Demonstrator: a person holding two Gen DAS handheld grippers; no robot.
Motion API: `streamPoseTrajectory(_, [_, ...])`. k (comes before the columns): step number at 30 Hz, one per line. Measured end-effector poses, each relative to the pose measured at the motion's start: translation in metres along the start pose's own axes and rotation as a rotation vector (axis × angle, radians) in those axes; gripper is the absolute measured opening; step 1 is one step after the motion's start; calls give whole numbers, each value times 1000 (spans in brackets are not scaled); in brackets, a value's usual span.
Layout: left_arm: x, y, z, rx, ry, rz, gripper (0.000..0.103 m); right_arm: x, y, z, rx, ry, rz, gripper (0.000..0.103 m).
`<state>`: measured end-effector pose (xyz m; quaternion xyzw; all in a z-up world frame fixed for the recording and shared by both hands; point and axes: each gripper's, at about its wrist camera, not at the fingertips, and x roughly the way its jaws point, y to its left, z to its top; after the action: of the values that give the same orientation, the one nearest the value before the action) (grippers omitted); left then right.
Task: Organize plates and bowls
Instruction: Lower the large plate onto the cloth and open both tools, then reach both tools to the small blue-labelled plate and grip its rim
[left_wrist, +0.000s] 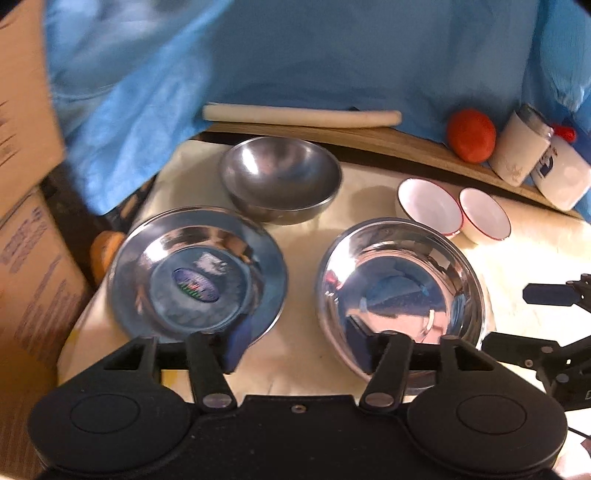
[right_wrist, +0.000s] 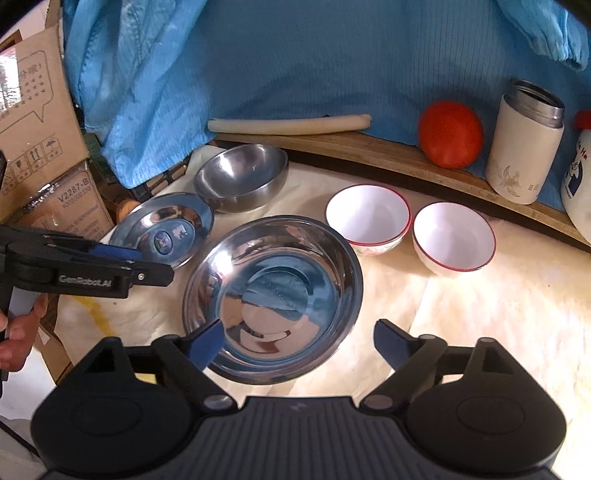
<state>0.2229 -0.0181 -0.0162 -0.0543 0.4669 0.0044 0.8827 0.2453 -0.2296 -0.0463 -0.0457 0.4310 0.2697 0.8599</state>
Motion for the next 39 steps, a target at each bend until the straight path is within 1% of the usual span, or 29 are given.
streamPoseTrajectory(2, [-4, 5, -5, -19, -11, 10, 74, -3, 2, -1, -5, -10, 0, 99])
streamPoseTrajectory(4, [-8, 9, -9, -34, -20, 21, 80, -6, 5, -2, -12, -17, -1, 102])
streamPoseTrajectory(8, [-15, 15, -18, -53, -41, 51, 93, -10, 13, -4, -43, -35, -8, 103])
streamPoseTrajectory(10, [-18, 18, -22, -64, -51, 60, 94, -11, 17, -5, -63, -42, -9, 103])
streamPoseTrajectory(13, [-21, 23, -27, -90, -56, 73, 100, -13, 22, -6, -90, -56, -8, 103])
streamPoseTrajectory(18, [-26, 33, -35, -153, -56, 91, 102, -15, 31, -7, -148, -91, -29, 103])
streamPoseTrajectory(21, [-28, 40, -38, -191, -60, 115, 102, -18, 37, -10, -187, -122, -44, 103])
streamPoseTrajectory(27, [-24, 56, -41, -295, -63, 161, 102, -13, 43, -8, -222, -127, -27, 103])
streamPoseTrajectory(32, [-16, 66, -41, -385, -68, 206, 102, 1, 48, 5, -236, -115, 20, 103])
streamPoseTrajectory(39, [-7, 81, -38, -518, -98, 225, 102, 31, 51, 46, -186, -87, 130, 103])
